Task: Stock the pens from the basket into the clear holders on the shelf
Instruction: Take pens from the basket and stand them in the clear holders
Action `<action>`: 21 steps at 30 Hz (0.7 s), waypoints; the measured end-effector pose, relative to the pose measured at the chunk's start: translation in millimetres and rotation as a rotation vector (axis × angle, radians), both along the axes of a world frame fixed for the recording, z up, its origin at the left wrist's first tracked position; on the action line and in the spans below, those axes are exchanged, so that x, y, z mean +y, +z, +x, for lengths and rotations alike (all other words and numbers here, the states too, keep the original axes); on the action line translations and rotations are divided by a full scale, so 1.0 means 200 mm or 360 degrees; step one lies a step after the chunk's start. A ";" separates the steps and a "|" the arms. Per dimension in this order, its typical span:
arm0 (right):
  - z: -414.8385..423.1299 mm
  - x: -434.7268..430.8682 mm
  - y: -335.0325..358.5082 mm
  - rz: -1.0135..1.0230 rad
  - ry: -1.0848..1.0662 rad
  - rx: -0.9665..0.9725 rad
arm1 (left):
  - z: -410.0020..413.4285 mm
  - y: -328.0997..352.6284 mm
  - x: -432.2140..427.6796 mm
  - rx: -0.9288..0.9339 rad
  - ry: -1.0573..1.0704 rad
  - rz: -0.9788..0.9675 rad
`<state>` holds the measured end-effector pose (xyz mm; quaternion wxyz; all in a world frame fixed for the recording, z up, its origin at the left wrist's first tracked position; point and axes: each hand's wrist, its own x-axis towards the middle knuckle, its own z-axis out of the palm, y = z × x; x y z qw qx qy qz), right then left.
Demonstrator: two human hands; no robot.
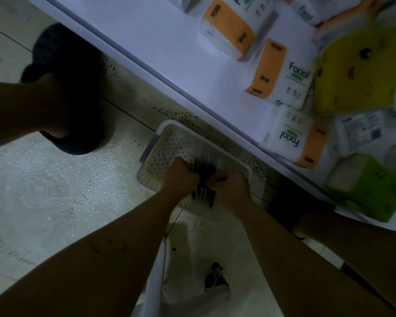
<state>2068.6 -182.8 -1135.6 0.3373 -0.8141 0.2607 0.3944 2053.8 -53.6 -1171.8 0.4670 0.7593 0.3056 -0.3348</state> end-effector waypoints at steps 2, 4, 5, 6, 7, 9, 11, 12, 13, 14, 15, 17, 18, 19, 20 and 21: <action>0.01 -0.01 0.06 -0.0033 0.0061 -0.0060 | 0.01 0.05 0.01 0.0008 0.0006 -0.0120; 0.00 -0.03 0.10 -0.0071 0.0118 -0.0169 | 0.03 0.10 0.03 0.0017 0.0038 -0.0330; -0.01 -0.03 0.12 -0.0077 0.0116 -0.0211 | 0.04 0.14 0.04 0.0027 0.0028 -0.0420; -0.02 -0.04 0.12 -0.0067 0.0108 -0.0246 | 0.04 0.18 0.04 0.0023 -0.0006 -0.0473; -0.03 -0.03 0.14 -0.0045 0.0085 -0.0270 | 0.04 0.22 0.04 0.0014 -0.0051 -0.0506; -0.03 0.00 0.17 0.0002 0.0084 -0.0340 | 0.05 0.29 0.05 -0.0055 -0.0092 -0.0537; -0.03 0.03 0.21 0.0043 0.0121 -0.0430 | 0.05 0.39 0.05 -0.0102 -0.0043 -0.0604; -0.04 0.04 0.24 0.0060 0.0128 -0.0450 | 0.05 0.42 0.06 -0.0116 0.0005 -0.0663; -0.04 0.05 0.27 0.0089 0.0137 -0.0455 | 0.04 0.44 0.05 -0.0143 0.0038 -0.0707; -0.04 0.05 0.31 0.0123 0.0146 -0.0473 | 0.04 0.47 0.05 -0.0189 0.0043 -0.0706; -0.05 0.05 0.35 0.0149 0.0164 -0.0509 | 0.03 0.50 0.04 -0.0263 0.0025 -0.0666; -0.05 0.04 0.43 0.0136 0.0180 -0.0584 | 0.03 0.55 0.04 -0.0402 0.0014 -0.0530; -0.06 0.03 0.47 0.0137 0.0171 -0.0624 | 0.03 0.58 0.04 -0.0443 0.0019 -0.0481; -0.06 0.02 0.51 0.0126 0.0151 -0.0657 | 0.04 0.61 0.04 -0.0448 0.0006 -0.0443; -0.06 0.02 0.56 0.0113 0.0132 -0.0696 | 0.04 0.65 0.03 -0.0455 -0.0025 -0.0415; -0.06 0.01 0.61 0.0100 0.0112 -0.0737 | 0.05 0.68 0.03 -0.0467 -0.0059 -0.0382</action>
